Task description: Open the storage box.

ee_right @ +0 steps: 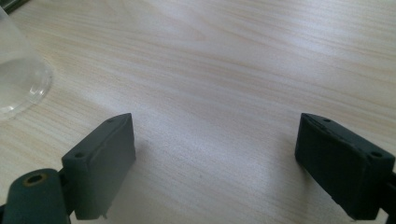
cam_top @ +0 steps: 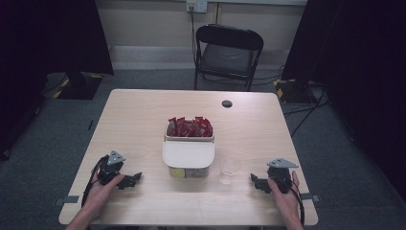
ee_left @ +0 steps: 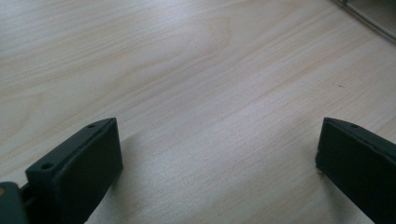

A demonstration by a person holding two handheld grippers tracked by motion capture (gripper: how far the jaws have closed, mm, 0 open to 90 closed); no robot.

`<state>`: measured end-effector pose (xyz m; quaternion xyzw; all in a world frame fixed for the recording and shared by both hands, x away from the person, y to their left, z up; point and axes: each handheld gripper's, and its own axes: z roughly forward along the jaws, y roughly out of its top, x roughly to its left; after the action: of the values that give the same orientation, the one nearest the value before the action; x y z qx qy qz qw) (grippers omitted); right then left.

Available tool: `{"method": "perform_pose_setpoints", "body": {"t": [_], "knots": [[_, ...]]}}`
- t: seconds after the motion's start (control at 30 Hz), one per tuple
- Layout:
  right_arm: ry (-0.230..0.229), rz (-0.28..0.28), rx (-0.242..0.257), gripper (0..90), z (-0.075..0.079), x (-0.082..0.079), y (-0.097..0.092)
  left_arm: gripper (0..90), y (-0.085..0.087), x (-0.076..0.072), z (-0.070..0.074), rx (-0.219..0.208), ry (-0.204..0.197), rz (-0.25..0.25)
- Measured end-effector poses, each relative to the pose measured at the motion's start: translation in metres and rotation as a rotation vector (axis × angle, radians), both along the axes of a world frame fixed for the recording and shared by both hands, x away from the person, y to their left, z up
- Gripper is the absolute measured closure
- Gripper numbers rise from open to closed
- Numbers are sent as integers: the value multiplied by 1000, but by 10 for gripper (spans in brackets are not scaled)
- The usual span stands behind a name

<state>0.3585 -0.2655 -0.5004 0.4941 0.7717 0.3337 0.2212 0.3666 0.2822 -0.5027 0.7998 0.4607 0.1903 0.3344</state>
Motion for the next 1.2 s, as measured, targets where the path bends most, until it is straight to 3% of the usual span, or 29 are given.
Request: {"method": "perform_pose_setpoints", "body": {"t": [0.27,0.4,0.47,0.67,1.2], "knots": [[0,0,0,116,0,0,0,47,-5,2,2,3,-1,-5],[1,-1,0,116,0,0,0,167,-6,1,4,-7,-7,-4],[1,-1,1,115,0,0,0,158,-7,1,5,-2,-5,-13],[0,-1,0,115,0,0,0,159,-10,-6,13,-51,-41,-30],[0,-1,0,115,0,0,0,161,-27,-10,25,-113,-30,-112]]}}
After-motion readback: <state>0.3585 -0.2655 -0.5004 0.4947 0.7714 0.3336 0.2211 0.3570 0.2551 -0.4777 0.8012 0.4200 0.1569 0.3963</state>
